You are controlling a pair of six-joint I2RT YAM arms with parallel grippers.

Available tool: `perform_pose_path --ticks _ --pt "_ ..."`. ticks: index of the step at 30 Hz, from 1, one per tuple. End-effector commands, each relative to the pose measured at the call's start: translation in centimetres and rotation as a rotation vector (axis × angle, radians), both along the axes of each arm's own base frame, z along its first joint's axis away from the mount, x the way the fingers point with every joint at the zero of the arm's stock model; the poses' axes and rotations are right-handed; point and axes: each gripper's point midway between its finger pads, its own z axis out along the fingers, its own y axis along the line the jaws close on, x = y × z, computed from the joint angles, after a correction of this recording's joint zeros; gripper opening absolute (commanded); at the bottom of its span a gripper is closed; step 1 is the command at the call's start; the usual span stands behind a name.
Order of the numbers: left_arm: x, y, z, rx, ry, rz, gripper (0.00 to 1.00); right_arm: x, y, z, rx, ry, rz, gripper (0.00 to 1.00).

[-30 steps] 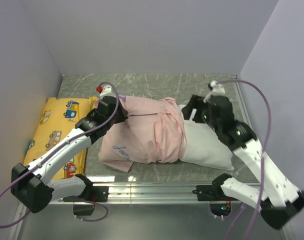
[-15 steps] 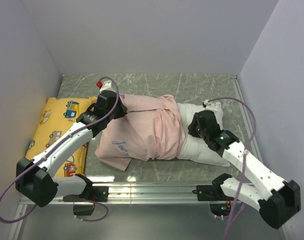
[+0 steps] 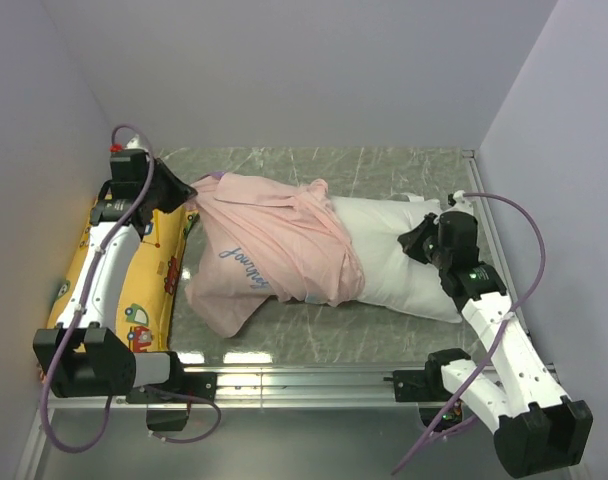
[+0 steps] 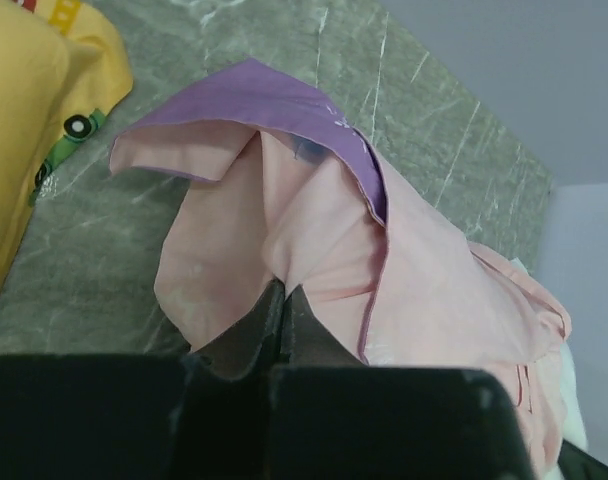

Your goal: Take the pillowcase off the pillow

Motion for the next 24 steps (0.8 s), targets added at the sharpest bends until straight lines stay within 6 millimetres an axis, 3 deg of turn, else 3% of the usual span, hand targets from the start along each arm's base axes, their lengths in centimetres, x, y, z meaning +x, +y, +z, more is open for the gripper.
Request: perform_pose_path --ticks 1,4,5,7,8,11,12,15,16,17,24 --pt "2.4 7.1 2.7 0.034 -0.115 0.206 0.01 -1.3 -5.9 -1.2 -0.146 0.059 -0.187 0.00" --pt "3.2 3.3 1.8 -0.028 -0.144 0.027 0.01 -1.4 -5.1 -1.2 -0.125 0.050 -0.140 0.00" --pt "3.2 0.6 1.0 -0.030 -0.124 -0.053 0.01 -1.4 -4.6 -1.3 -0.114 0.048 -0.117 0.00" --pt "3.2 -1.2 0.6 0.070 -0.112 -0.073 0.10 -1.4 -3.6 -1.5 -0.086 0.050 -0.076 0.00" --pt "2.7 -3.9 0.6 0.092 -0.112 -0.134 0.15 -1.4 -3.5 -1.6 -0.083 0.048 -0.073 0.00" --pt "1.4 -6.6 1.3 0.133 -0.122 -0.184 0.50 -1.5 -3.5 -2.2 -0.092 0.058 -0.079 0.00" --pt "0.9 -6.9 1.4 0.143 -0.122 -0.188 0.66 -1.5 -3.5 -2.3 -0.092 0.053 -0.079 0.00" --pt "-0.9 -7.7 2.4 0.188 -0.143 -0.165 0.79 -1.5 -3.5 -3.0 -0.089 0.060 -0.081 0.00" --pt "-1.5 -7.3 2.2 0.215 -0.132 -0.130 0.80 -1.5 -3.4 -3.2 -0.085 0.062 -0.084 0.00" --pt "-2.9 -8.5 2.1 0.217 -0.137 -0.158 0.81 -1.4 -3.4 -3.3 -0.080 0.056 -0.086 0.00" --pt "-8.8 -11.5 -1.8 0.193 -0.072 -0.173 0.79 -1.5 -3.4 -2.2 -0.114 0.021 -0.123 0.00"
